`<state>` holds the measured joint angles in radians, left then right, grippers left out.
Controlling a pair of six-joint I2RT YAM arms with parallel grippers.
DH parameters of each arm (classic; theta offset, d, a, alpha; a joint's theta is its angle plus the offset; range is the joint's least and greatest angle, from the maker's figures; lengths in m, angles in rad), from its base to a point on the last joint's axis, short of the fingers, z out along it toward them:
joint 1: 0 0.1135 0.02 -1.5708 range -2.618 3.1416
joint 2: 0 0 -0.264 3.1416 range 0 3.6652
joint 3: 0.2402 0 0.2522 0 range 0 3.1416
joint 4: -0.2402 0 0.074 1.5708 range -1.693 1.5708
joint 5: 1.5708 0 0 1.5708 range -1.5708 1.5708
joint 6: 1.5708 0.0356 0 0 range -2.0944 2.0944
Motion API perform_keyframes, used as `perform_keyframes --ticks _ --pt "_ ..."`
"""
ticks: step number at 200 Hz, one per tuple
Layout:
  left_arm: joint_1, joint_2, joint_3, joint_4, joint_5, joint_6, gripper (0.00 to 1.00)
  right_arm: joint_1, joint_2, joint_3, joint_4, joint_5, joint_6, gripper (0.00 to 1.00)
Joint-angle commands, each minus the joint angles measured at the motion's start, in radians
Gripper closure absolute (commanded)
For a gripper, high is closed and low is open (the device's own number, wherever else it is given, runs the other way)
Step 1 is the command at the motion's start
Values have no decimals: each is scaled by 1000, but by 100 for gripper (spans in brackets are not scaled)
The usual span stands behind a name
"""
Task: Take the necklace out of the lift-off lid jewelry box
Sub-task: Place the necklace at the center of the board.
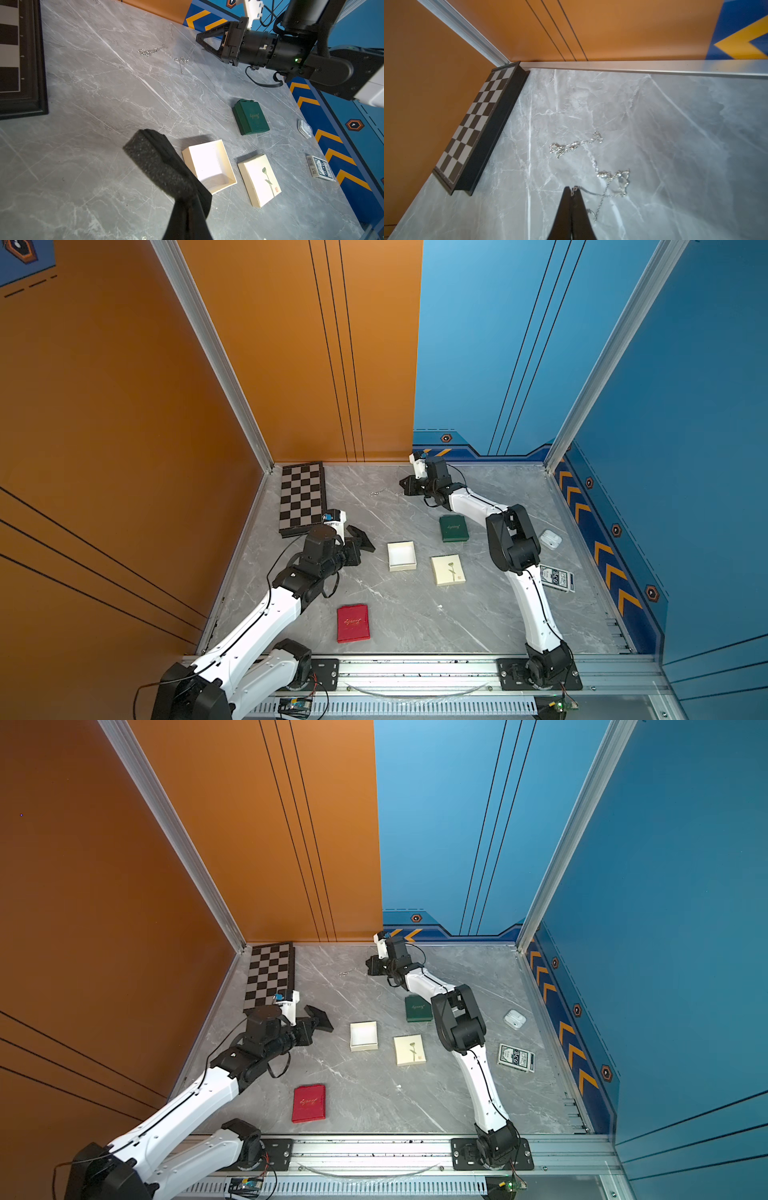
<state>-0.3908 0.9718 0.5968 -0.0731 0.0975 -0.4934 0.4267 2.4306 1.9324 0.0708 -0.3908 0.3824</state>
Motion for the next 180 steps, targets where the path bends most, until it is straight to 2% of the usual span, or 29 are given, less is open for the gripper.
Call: perform_keyframes --ticks 1,46,98,135,157,180 --pt "14 -16 22 -20 6 18 100 -24 34 69 1 39 35 100" --pt "18 -24 17 -25 7 18 100 -66 86 133 -28 85 56 100" --pt "25 -14 18 -11 25 16 100 -110 152 231 -85 62 65 100" --pt "27 -8 17 6 46 12 100 -124 212 318 -119 50 89 90" --pt "27 -8 16 13 59 11 100 -133 206 318 -129 49 100 79" --pt "24 0 17 25 74 10 100 -146 162 280 -129 46 103 72"
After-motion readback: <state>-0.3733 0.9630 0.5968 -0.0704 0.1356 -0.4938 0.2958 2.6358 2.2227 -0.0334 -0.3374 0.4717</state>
